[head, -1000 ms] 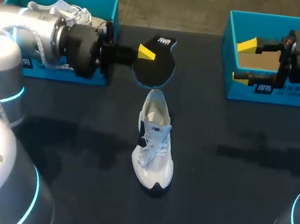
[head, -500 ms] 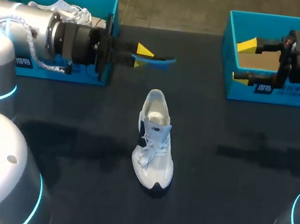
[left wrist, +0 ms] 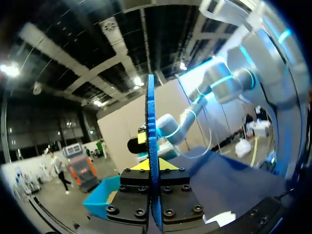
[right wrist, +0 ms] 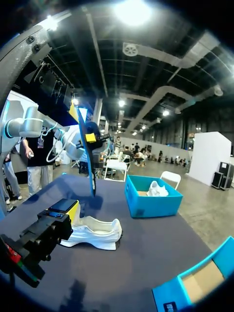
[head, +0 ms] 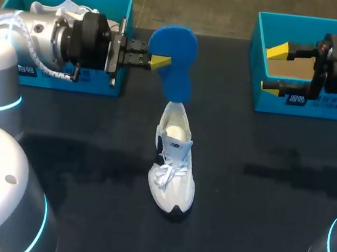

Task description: Take the shoe out of the shoebox, open the shoe tongue, remove and reinsert the insole, then place the shoe into the shoebox

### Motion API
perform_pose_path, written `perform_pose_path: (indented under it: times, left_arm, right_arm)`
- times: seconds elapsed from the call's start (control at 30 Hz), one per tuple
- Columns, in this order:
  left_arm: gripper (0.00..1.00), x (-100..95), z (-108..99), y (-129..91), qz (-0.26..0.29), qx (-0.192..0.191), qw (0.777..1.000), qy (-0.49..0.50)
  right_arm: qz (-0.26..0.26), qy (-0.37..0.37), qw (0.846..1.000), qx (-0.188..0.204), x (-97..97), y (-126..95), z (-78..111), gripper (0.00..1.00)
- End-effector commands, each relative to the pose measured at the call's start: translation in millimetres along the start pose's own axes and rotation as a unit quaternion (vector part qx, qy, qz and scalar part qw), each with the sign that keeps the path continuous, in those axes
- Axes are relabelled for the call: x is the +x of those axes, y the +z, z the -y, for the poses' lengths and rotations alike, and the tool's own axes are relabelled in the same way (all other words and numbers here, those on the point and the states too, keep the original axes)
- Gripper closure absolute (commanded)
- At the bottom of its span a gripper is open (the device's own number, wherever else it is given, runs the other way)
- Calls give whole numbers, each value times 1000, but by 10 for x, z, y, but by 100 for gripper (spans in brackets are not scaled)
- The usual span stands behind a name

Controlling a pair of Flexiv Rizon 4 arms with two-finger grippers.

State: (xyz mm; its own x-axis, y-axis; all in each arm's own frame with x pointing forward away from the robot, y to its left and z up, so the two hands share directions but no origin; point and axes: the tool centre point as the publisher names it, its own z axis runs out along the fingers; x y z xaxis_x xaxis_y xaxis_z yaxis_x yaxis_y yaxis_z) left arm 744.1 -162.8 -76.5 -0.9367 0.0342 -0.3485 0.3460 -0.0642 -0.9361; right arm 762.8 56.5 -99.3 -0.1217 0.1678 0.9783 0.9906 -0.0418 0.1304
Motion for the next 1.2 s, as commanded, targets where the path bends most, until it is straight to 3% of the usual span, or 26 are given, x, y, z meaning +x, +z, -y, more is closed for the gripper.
perform_pose_path:
  times: [0.03, 0.27, 0.43, 0.53, 0.77, 0.87, 1.1, 1.2]
  left_arm:
    - [100, 9, -6, 20, 11, 7, 998, -67]
    - [100, 9, -6, 20, 11, 7, 998, -67]
    - [100, 2, -7, 30, 16, -31, 981, -189]
    - [100, 12, 0, 32, 21, -50, 961, -273]
    - [100, -7, 72, 49, 32, -79, 884, -460]
    - [100, -12, 74, 50, 40, -72, 848, -523]
    - [100, -20, 89, 43, 38, -28, 737, -674]
    - [100, -20, 89, 43, 38, -28, 737, -674]
  right_arm:
    - [2, 1, 1000, 0, 5, 6, 6, 0]
    - [2, 1, 1000, 0, 5, 6, 6, 0]
    - [2, 1, 1000, 0, 5, 6, 6, 0]
    - [2, 1, 1000, 0, 5, 6, 6, 0]
    - [2, 1, 1000, 0, 5, 6, 6, 0]
    - [2, 1, 1000, 0, 5, 6, 6, 0]
    - [2, 1, 1000, 0, 5, 6, 6, 0]
    - [2, 1, 1000, 0, 5, 6, 6, 0]
